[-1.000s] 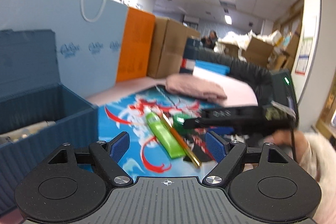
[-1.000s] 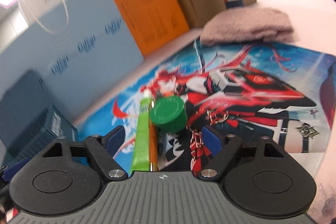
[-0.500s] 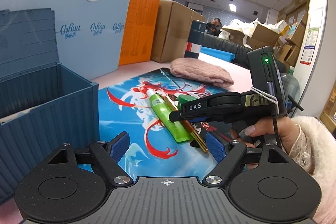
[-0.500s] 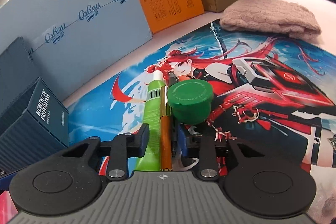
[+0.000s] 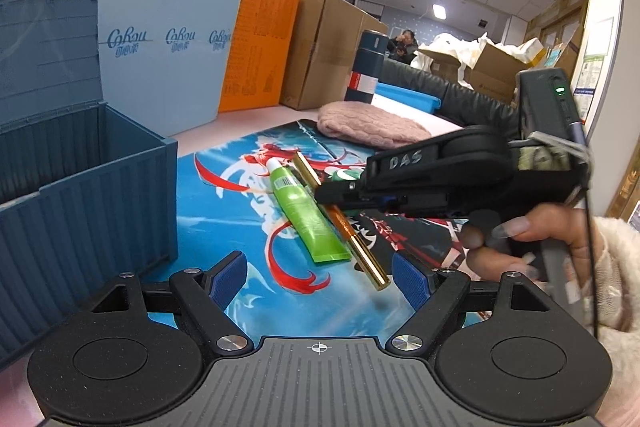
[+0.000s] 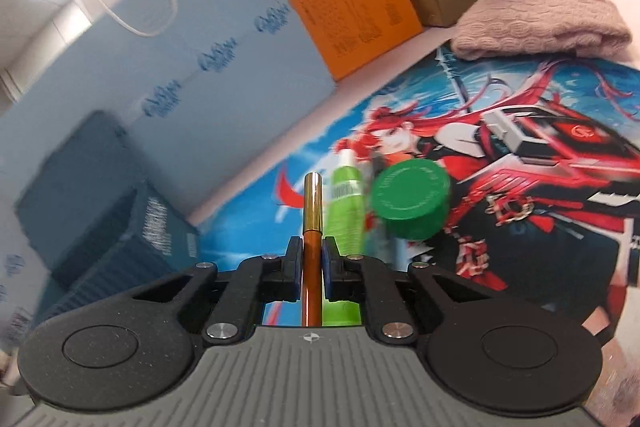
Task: Organize rigid objects
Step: 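Close the right tool on the gold-and-orange pen and lift it, then carry the gold pen into the blue box and open the right tool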
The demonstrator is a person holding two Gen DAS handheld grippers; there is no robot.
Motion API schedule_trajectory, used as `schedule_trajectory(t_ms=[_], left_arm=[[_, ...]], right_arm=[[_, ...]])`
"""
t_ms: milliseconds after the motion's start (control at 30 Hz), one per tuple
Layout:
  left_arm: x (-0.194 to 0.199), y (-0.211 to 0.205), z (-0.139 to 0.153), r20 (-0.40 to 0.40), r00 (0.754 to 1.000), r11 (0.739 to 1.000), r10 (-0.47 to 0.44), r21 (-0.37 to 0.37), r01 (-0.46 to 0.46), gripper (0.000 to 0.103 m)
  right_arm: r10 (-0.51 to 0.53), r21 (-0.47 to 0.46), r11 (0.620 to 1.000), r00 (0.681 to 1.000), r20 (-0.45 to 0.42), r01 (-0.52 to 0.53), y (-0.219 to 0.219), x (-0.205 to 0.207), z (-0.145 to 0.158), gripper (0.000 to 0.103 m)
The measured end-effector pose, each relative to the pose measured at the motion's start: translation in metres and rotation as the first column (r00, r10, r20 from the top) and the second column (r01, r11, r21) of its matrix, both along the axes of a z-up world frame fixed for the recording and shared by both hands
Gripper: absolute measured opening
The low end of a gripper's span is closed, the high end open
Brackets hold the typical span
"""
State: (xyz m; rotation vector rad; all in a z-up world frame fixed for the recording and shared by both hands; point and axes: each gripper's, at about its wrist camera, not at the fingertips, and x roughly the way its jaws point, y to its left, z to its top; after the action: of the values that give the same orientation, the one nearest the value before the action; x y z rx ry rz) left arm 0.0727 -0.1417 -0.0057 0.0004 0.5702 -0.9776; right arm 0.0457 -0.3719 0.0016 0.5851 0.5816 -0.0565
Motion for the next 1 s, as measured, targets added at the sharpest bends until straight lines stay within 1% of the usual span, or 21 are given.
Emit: schedule_trajectory(t_ms=[100, 200, 267, 300, 333, 367, 400, 433, 500, 633, 767, 800, 900, 933, 1000], left_arm=[[0.000, 0.002, 0.001, -0.018, 1.000, 1.000, -0.013, -0.028, 0.012, 0.081], [0.003, 0.006, 0.002, -0.038, 0.999, 0.998, -0.022, -0.067, 0.020, 0.080], [0.005, 0.010, 0.004, -0.047, 0.999, 0.996, -0.013, -0.090, 0.009, 0.077], [0.006, 0.012, 0.005, -0.049, 0.999, 0.995, -0.009, -0.100, 0.004, 0.072], [0.007, 0.014, 0.006, -0.055, 0.998, 0.994, -0.008, -0.110, 0.002, 0.059], [0.009, 0.015, 0.007, -0.064, 0.998, 0.993, -0.007, -0.122, -0.001, 0.051], [0.011, 0.017, 0.009, -0.069, 0.998, 0.992, -0.005, -0.127, -0.004, 0.036], [0.012, 0.019, 0.010, -0.070, 0.998, 0.991, -0.002, -0.131, -0.007, 0.023], [0.013, 0.024, 0.013, -0.051, 0.998, 0.989, 0.020, -0.142, -0.027, 0.011], [0.009, 0.035, 0.028, 0.033, 0.999, 0.988, 0.041, -0.148, -0.036, 0.011], [0.010, 0.050, 0.039, 0.066, 0.996, 0.985, 0.052, -0.171, -0.040, 0.009], [0.010, 0.053, 0.041, 0.072, 0.996, 0.984, 0.050, -0.177, -0.036, 0.009], [0.013, 0.065, 0.047, 0.080, 0.994, 0.982, 0.078, -0.178, -0.063, 0.009], [0.015, 0.068, 0.048, 0.085, 0.992, 0.981, 0.097, -0.176, -0.081, 0.009], [0.019, 0.078, 0.051, 0.075, 0.989, 0.975, 0.128, -0.192, -0.112, 0.010]], right_arm=[[0.046, 0.075, 0.996, 0.998, 0.051, -0.050, 0.008, -0.006, 0.008, 0.010], [0.107, 0.134, 0.984, 0.989, 0.103, -0.121, 0.019, -0.010, 0.014, 0.010], [0.136, 0.173, 0.972, 0.982, 0.133, -0.158, 0.024, -0.010, 0.019, 0.010], [0.142, 0.182, 0.969, 0.979, 0.146, -0.167, 0.026, -0.010, 0.022, 0.010], [0.143, 0.180, 0.969, 0.977, 0.157, -0.170, 0.028, -0.010, 0.024, 0.010], [0.141, 0.176, 0.970, 0.976, 0.167, -0.170, 0.030, -0.010, 0.027, 0.010], [0.139, 0.181, 0.968, 0.974, 0.177, -0.171, 0.031, -0.010, 0.029, 0.010], [0.142, 0.191, 0.966, 0.972, 0.186, -0.177, 0.032, -0.010, 0.031, 0.010], [0.151, 0.206, 0.960, 0.968, 0.200, -0.192, 0.035, -0.009, 0.034, 0.010], [0.175, 0.208, 0.951, 0.953, 0.246, -0.228, 0.041, -0.005, 0.045, 0.010], [0.180, 0.166, 0.959, 0.945, 0.273, -0.231, 0.054, 0.007, 0.061, 0.018], [0.182, 0.163, 0.959, 0.943, 0.278, -0.233, 0.056, 0.012, 0.064, 0.019], [0.180, 0.172, 0.957, 0.942, 0.282, -0.235, 0.063, 0.026, 0.072, 0.018], [0.182, 0.167, 0.958, 0.942, 0.282, -0.235, 0.066, 0.030, 0.074, 0.012], [0.197, 0.151, 0.957, 0.935, 0.294, -0.249, 0.077, 0.035, 0.080, 0.012]])
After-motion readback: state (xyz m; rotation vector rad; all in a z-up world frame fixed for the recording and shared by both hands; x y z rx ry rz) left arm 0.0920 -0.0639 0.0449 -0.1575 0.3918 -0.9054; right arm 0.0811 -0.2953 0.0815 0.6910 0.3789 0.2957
